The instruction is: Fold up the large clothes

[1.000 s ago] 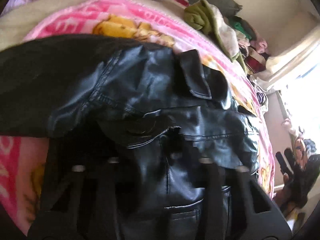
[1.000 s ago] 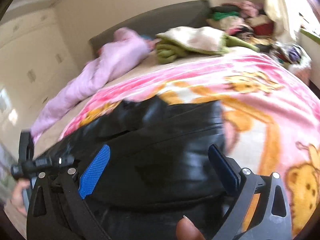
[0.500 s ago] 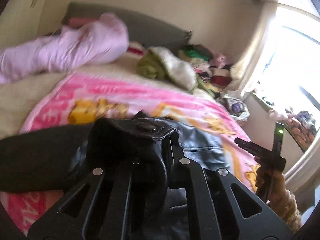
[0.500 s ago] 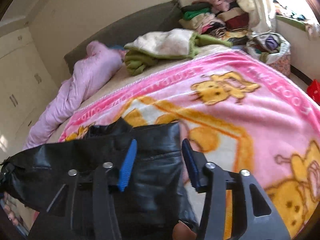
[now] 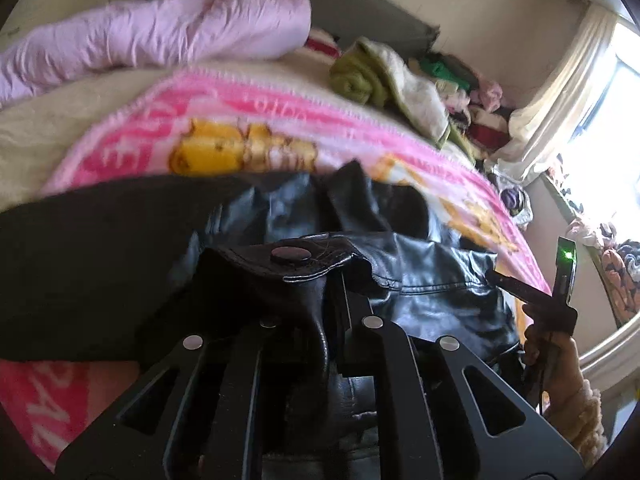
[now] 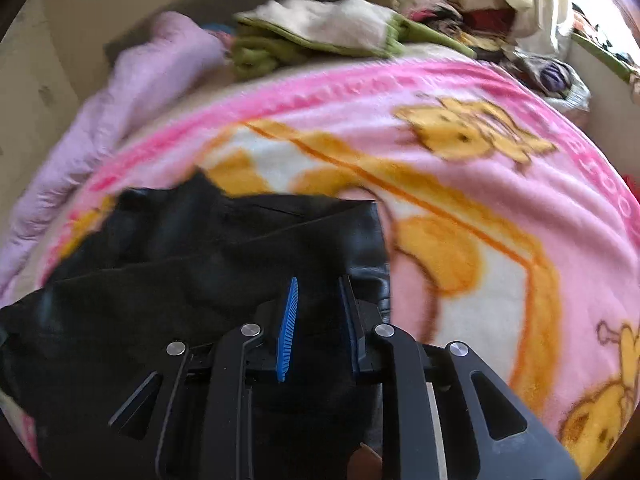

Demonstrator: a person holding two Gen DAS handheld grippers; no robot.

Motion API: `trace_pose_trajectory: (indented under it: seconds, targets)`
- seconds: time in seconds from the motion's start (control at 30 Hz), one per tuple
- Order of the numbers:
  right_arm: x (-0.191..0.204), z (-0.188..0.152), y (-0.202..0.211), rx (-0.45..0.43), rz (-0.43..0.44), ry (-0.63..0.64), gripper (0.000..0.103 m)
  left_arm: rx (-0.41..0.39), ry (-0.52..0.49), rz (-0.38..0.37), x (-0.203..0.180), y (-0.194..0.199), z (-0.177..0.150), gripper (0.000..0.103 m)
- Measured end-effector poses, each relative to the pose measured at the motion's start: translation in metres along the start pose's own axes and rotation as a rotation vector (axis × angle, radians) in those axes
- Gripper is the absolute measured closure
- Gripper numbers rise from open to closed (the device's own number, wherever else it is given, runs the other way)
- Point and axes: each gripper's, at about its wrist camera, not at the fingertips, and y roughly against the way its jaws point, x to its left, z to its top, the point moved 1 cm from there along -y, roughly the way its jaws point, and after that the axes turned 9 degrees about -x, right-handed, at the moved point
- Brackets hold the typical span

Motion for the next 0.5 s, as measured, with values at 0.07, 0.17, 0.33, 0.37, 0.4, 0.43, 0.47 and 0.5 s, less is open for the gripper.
trace_pose_trajectory:
  seconds: [0.07,0.17,0.33,0.37,0.4,0.43,0.47,0.5]
  targets:
    - [-0.005,-0.005,-0.005,0.001,-0.016,-0.006,0.091,0.038,-0.013,0.027,0.003,-0.014,-0.007,0.097]
    - [-0.012,-0.006,-0.007,-0.001,-0.022,-0.027,0.093,0.074,-0.024,0.071,0.01,-0.028,-0.015,0.092]
    - [-0.012,-0.001,0.023,-0.043,0.067,-0.052,0.079,0.078,-0.011,0.077,0.017,-0.026,-0.015,0.083]
    - [-0.012,-0.001,0.029,-0.045,0.088,-0.061,0.077,0.072,-0.013,0.075,0.016,-0.024,-0.014,0.082]
    - [-0.011,-0.001,0.038,-0.051,0.117,-0.067,0.075,0.067,-0.016,0.073,0.014,-0.021,-0.012,0.081]
    - [-0.009,-0.002,0.047,-0.059,0.136,-0.062,0.074,0.065,-0.018,0.072,0.013,-0.019,-0.011,0.08]
    - [-0.006,-0.003,0.055,-0.068,0.147,-0.051,0.074,0.059,-0.022,0.069,0.011,-0.016,-0.01,0.079]
    - [-0.003,-0.005,0.063,-0.073,0.159,-0.036,0.074,0.054,-0.03,0.073,0.01,-0.014,-0.009,0.077]
